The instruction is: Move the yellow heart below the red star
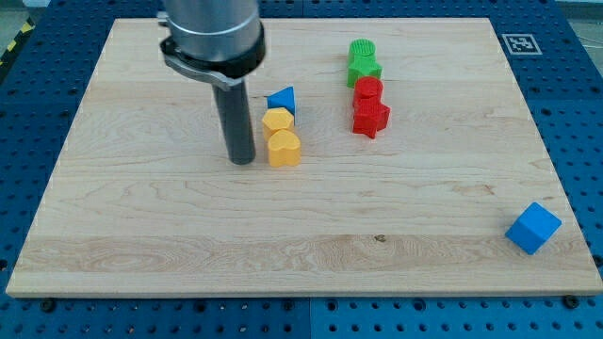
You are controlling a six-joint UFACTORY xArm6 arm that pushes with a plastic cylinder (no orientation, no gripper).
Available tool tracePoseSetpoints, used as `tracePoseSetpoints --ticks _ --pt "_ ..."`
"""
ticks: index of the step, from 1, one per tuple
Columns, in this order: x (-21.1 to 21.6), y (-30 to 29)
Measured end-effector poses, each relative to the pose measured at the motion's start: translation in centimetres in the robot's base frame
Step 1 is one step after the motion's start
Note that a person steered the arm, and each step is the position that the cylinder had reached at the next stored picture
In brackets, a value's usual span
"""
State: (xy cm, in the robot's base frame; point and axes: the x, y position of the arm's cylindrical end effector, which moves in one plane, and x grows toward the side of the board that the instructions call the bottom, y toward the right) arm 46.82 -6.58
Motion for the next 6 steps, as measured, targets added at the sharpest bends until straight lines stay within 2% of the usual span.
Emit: tracePoseSetpoints --ticks 1,2,4,6 --pt "0.2 4.1" --pt "0.2 5.1" --pt "-3.3 5.1" --pt "-3.3 7.7"
